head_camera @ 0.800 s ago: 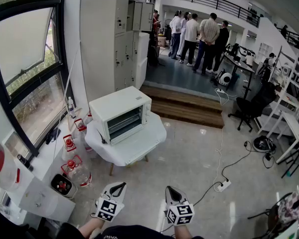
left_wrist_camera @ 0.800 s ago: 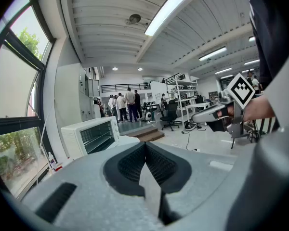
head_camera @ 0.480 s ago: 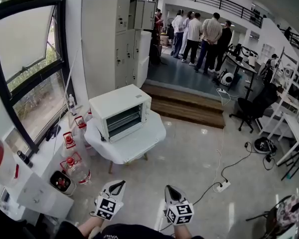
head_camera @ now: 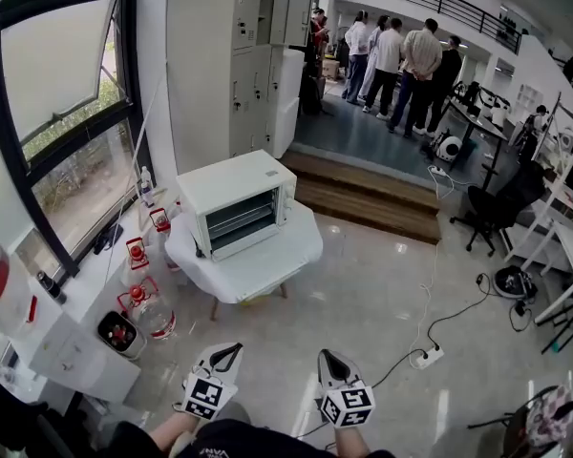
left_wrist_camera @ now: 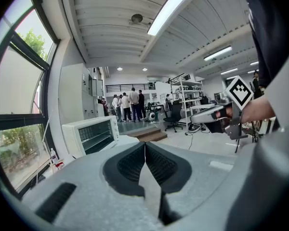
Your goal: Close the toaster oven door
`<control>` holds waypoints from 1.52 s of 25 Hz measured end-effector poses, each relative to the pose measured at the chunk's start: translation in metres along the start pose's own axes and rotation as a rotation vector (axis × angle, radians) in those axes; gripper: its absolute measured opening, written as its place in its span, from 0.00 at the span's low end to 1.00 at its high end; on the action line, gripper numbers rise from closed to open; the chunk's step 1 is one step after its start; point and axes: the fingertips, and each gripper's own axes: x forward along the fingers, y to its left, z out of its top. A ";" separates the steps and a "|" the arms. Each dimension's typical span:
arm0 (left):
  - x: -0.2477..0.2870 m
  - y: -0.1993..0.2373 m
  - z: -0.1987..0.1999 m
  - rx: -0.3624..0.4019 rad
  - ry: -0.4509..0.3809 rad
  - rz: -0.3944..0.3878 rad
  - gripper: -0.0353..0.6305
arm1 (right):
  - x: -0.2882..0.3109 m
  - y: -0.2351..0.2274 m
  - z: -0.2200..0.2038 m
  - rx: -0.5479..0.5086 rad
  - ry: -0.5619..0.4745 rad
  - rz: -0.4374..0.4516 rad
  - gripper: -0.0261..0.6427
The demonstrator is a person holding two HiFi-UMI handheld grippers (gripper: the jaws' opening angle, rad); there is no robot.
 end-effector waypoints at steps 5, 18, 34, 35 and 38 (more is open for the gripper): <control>0.012 0.004 -0.003 -0.020 -0.002 0.011 0.09 | 0.009 -0.014 0.002 0.024 -0.032 -0.015 0.04; 0.113 0.050 -0.003 -0.054 0.016 -0.034 0.35 | 0.081 -0.063 0.015 0.023 -0.004 -0.030 0.21; 0.211 0.153 -0.004 -0.073 0.016 0.034 0.38 | 0.215 -0.107 0.035 -0.010 0.044 -0.023 0.28; 0.214 0.157 -0.005 -0.069 0.019 0.037 0.38 | 0.222 -0.108 0.035 -0.015 0.047 -0.020 0.29; 0.221 0.170 -0.009 -0.065 0.033 0.051 0.38 | 0.244 -0.110 0.036 -0.025 0.054 -0.002 0.30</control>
